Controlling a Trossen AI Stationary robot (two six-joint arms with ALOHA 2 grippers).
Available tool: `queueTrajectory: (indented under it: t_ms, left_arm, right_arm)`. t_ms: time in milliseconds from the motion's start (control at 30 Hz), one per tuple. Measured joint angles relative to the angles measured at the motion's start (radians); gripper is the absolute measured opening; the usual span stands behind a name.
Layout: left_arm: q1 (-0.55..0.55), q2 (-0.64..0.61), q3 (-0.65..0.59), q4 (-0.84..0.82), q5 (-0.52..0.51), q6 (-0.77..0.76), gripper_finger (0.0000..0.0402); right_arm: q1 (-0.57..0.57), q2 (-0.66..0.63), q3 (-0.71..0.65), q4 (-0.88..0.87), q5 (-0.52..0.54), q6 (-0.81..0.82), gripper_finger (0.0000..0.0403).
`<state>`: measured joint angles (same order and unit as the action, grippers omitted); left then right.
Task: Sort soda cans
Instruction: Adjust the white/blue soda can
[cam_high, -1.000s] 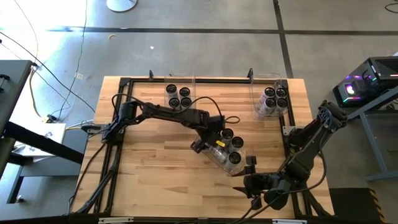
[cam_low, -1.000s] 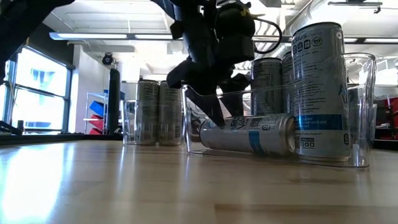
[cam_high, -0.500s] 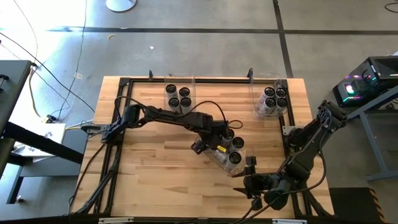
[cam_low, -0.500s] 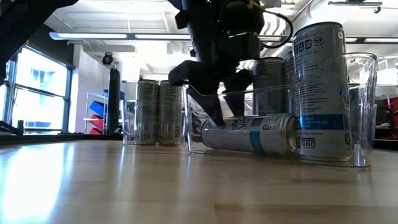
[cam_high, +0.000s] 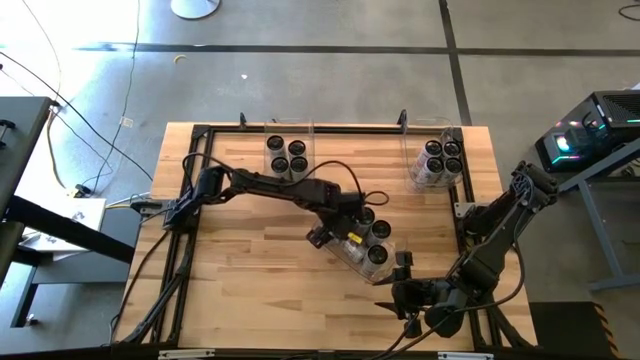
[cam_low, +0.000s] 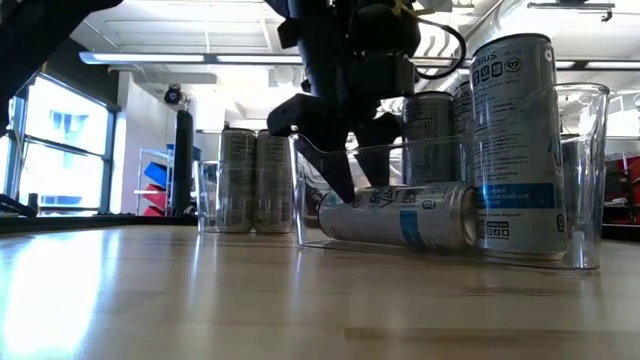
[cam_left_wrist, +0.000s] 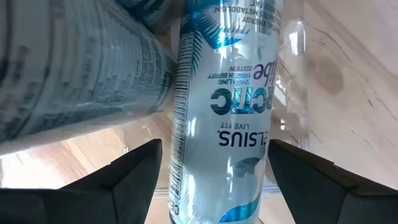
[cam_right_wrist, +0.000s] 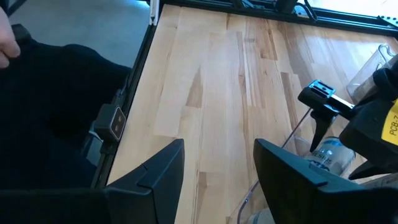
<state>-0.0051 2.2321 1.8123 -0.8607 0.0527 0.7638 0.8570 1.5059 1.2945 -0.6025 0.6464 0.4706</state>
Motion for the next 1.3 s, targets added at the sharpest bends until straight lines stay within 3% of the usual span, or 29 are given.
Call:
queueTrajectory:
  t_ms: [200,533,767,1300]
  left_arm:
    - [0.017,0.032,0.000,-0.014,0.015,0.019,0.0264]
    - [0.017,0.065,0.004,0.020,0.004,0.049,0.0186]
    - [0.012,0.069,0.024,0.008,-0.013,0.053,0.0173]
    - [-0.029,0.093,0.239,-0.196,-0.059,0.042,0.0165]
  right_arm:
    - [0.000,0.000,0.000,0.000,0.000,0.003,0.0188]
    - [0.000,0.000,0.000,0.000,0.000,0.001,0.0188]
    - [0.000,0.000,0.000,0.000,0.000,0.001,0.0188]
    - [0.001,0.000,0.000,0.001,-0.008,0.003,0.0188]
